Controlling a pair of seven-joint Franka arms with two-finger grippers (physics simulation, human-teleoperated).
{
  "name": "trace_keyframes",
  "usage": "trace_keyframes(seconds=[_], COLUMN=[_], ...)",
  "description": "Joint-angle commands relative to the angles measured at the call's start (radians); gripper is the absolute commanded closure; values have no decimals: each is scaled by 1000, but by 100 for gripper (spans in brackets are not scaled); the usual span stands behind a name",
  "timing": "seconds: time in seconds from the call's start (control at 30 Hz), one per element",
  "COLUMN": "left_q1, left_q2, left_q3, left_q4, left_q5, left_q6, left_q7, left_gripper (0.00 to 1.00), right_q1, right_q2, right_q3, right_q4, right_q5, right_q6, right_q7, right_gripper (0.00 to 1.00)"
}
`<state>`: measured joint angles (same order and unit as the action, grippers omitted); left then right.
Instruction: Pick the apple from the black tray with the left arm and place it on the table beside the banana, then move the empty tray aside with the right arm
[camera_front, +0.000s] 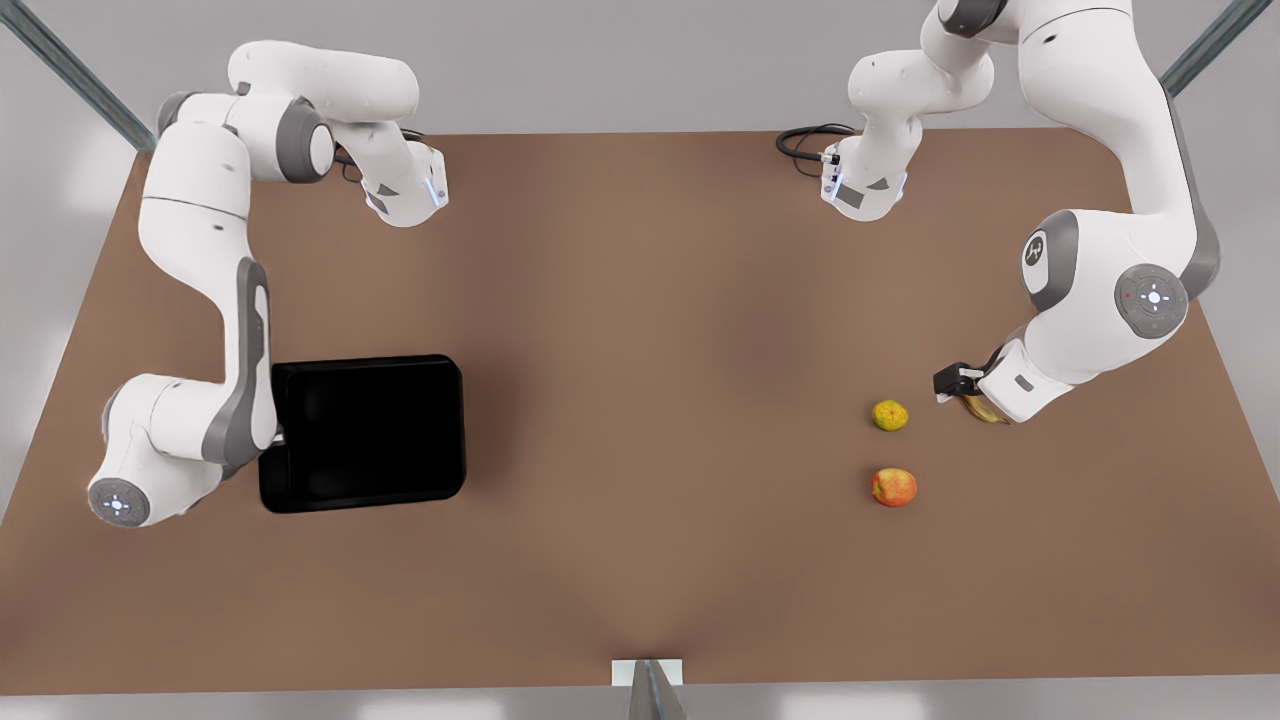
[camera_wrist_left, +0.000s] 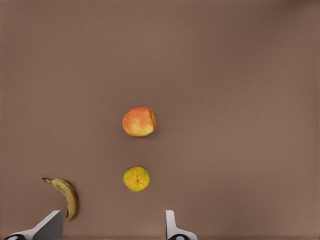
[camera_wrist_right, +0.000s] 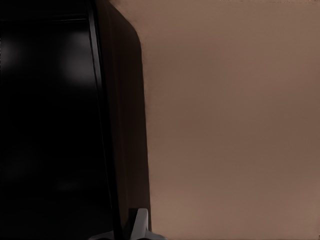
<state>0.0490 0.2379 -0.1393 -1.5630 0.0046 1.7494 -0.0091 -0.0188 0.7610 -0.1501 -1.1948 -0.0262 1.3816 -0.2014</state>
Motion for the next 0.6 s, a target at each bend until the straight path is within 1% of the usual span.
trace_keyframes(seconds=[0.0,0.03,0.07,0.1,0.17,0.2,0.23,0.3,0.33,0.37,0.4,0.43,0.5,0.57], left_q1=[0,0,0,-1,-5,-9,-9,-11,-11,-11,-28,-29,-29,-29], left_q2=[0,0,0,0,0,1,1,6,8,11,21,23,37,37], left_q3=[0,0,0,-2,-2,-3,-5,-5,-5,-5,-5,-5,-5,-5], left_q4=[1,1,1,1,1,3,3,4,9,20,24,37,55,57], left_q5=[1,1,1,1,3,37,37,37,37,34,40,37,38,40], left_q6=[2,10,10,10,10,10,9,9,5,5,9,12,9,9], left_q7=[-3,-6,-8,-8,-9,-9,-9,-9,-8,-8,-8,-6,-6,-6], left_gripper=[0,0,0,0,0,0,0,0,0,0,0,0,0,0], right_q1=[-7,-9,-9,-9,-9,-9,-7,8,14,26,80,115,114,112], right_q2=[21,29,41,43,49,49,43,-17,-100,-187,-265,-310,-327,-327], right_q3=[0,0,0,0,0,0,3,4,30,75,96,87,96,87], right_q4=[0,0,0,0,0,1,4,6,6,6,6,6,6,6], right_q5=[-12,-12,-12,-12,-12,-11,-11,-3,37,75,75,77,78,77], right_q6=[73,80,103,109,111,111,111,93,62,25,19,-7,-9,-9], right_q7=[-438,-435,-435,-435,-435,-429,-420,-400,-394,-314,-214,-153,-147,-147], right_gripper=[93,92,89,82,64,15,0,0,0,0,0,0,0,0])
